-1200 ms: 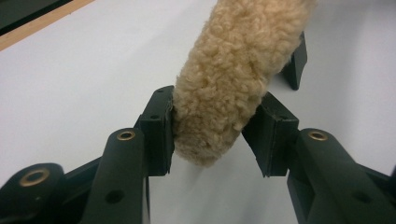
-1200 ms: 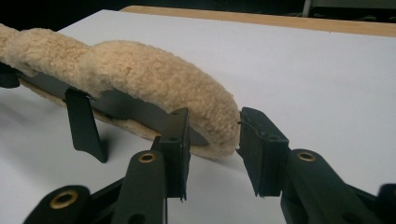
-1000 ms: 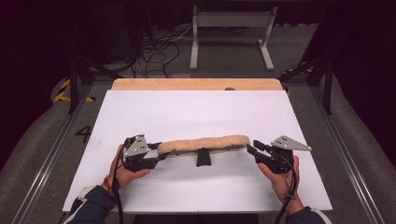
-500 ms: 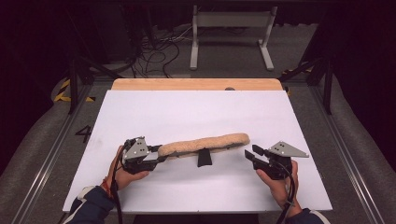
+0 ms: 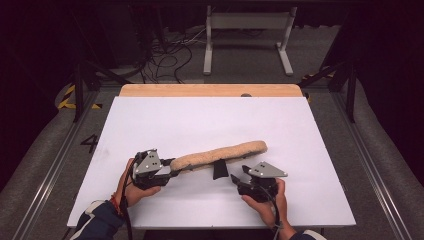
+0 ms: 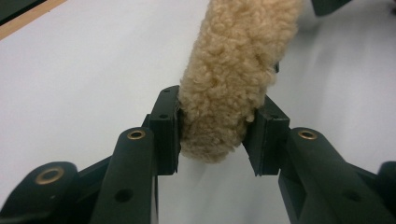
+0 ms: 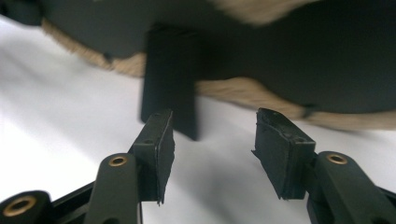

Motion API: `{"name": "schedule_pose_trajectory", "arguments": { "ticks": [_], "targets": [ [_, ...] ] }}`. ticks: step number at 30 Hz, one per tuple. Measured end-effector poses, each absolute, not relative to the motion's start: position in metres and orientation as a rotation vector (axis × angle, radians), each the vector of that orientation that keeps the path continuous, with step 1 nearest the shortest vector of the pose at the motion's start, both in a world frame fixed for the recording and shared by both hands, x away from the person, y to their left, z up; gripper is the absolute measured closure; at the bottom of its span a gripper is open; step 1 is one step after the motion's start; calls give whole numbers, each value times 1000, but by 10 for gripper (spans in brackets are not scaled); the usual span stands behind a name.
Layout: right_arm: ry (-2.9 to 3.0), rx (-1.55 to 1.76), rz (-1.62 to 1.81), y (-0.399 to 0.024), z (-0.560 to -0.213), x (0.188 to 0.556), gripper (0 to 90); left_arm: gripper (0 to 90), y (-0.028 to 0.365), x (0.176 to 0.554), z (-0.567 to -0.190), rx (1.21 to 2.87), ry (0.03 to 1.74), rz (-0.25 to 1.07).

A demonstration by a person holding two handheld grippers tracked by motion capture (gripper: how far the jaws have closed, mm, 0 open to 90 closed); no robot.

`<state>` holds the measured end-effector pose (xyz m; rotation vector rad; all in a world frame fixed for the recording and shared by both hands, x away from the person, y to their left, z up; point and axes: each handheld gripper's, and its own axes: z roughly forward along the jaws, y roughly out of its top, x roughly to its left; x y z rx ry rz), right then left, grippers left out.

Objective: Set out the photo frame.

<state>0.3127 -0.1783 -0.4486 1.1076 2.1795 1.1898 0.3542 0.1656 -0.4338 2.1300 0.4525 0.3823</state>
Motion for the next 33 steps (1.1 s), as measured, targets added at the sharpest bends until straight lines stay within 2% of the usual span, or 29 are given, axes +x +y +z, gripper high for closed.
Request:
{"name": "schedule_pose_trajectory", "arguments": {
  "ticks": [10, 18, 23, 33],
  "targets": [
    [2191, 1064, 1134, -144, -457, 318, 403, 610, 162, 349, -434, 2133, 439, 366],
    [2200, 1086, 1112, -133, -461, 322, 356, 609, 160, 346, -434, 2135, 435, 353],
    [2185, 1107, 1073, -129, -462, 325, 357, 610, 155, 339, -433, 2145, 425, 351],
    [2170, 1122, 1025, -128, -462, 328, 437, 602, 153, 338, -434, 2138, 406, 316]
  ]
}}
